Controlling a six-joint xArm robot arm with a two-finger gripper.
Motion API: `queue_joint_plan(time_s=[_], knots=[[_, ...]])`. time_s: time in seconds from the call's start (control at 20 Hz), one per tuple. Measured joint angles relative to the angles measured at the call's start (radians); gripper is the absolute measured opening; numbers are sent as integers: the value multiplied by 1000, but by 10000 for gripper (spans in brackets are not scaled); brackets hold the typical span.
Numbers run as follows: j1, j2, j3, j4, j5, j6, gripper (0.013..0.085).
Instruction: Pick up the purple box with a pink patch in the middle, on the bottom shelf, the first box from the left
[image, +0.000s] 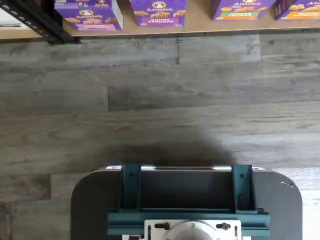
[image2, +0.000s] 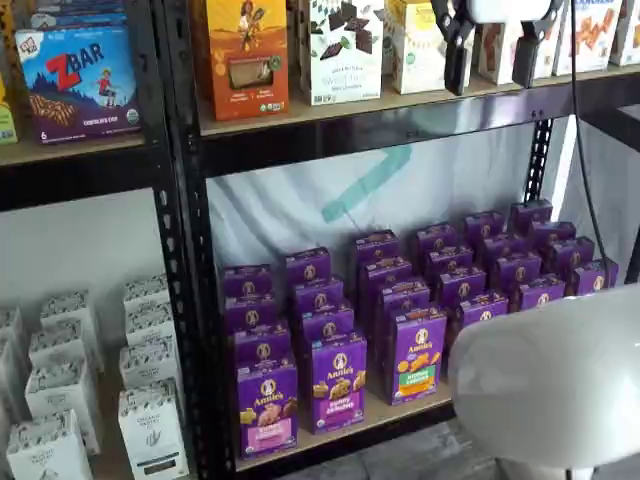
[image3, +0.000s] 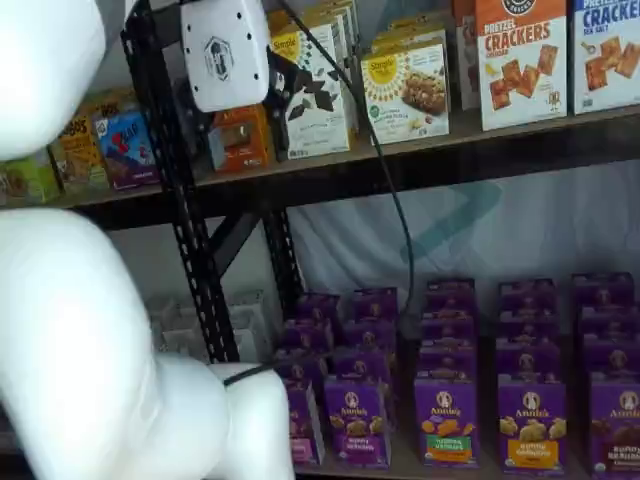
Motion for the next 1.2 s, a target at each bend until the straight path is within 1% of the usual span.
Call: queue_joint_plan(time_s=[0.1,0.25,0.5,0.7,0.85,0.95,1.2], knots=[[21,1,-1,-23,1,10,850],[17,-1,3,-23,-7,8,850],[27,-7,25,-34,-29,13,850],[37,-16,65,-33,-64,24,850],[61,-25,101,-44,-94,43,850],[69,-30,129,-45,-114,53,850],[65,-42,204,-27,-166,55,850]])
